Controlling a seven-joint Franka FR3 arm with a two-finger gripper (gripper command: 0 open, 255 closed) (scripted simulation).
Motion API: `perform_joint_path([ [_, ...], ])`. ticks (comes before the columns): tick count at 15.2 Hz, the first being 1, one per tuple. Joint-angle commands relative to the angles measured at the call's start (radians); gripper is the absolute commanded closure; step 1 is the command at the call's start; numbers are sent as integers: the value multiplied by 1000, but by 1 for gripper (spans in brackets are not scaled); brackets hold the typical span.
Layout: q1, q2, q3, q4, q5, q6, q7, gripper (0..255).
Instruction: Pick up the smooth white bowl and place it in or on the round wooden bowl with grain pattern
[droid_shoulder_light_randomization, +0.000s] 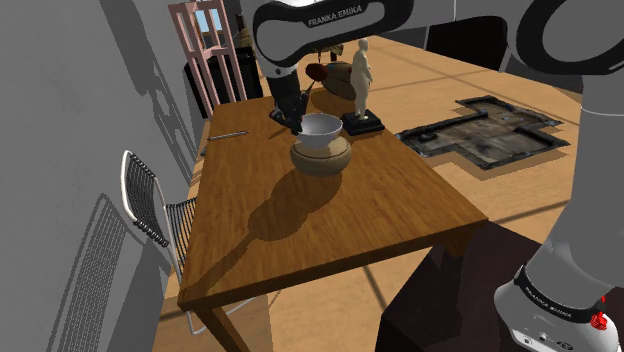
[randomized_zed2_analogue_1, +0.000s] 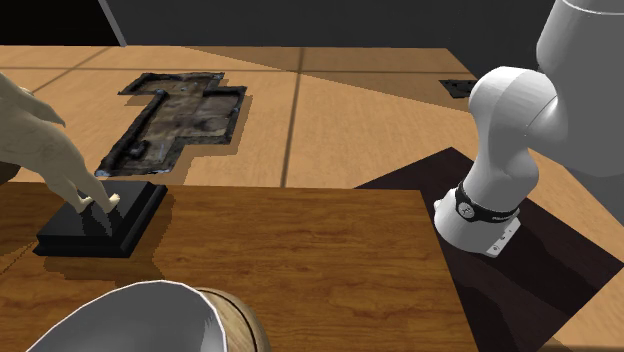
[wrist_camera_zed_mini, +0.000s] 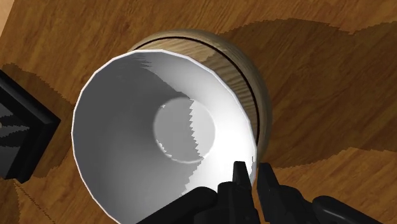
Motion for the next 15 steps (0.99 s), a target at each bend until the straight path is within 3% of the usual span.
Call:
perform_joint_path([
  [1,-3,-1,-2,-15,0,11,1,255],
  [7,-4,-1,-1,-15,-1,11,1,255],
  [8,-4,-1,-1,-16,-1,11,1,0],
  [13,-4,-1,-1,-15,-1,11,1,0],
  [15,8,9,2,66,-2,-61,-3,0],
])
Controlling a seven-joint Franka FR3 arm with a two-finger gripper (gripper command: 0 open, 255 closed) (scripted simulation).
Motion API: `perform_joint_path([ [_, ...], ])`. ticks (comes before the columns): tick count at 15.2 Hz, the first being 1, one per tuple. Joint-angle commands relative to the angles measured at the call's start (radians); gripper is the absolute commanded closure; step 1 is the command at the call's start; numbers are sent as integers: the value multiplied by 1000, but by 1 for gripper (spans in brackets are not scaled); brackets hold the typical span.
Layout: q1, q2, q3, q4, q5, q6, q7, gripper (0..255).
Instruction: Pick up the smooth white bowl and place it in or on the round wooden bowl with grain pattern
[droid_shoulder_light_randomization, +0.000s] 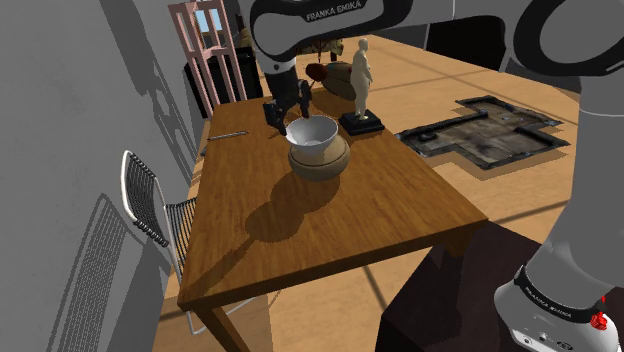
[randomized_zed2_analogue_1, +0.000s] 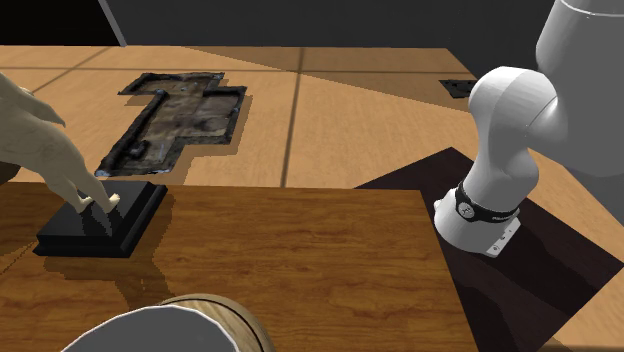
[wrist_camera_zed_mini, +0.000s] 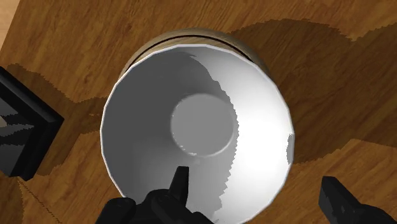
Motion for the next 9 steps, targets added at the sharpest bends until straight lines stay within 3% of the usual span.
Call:
perform_joint_path([
  [1,9,7,2,71,-1,-65,-6,0],
  [2,15,15,3,110,-4,-95,-8,0],
  [9,15,15,3,110,-4,-95,-8,0],
])
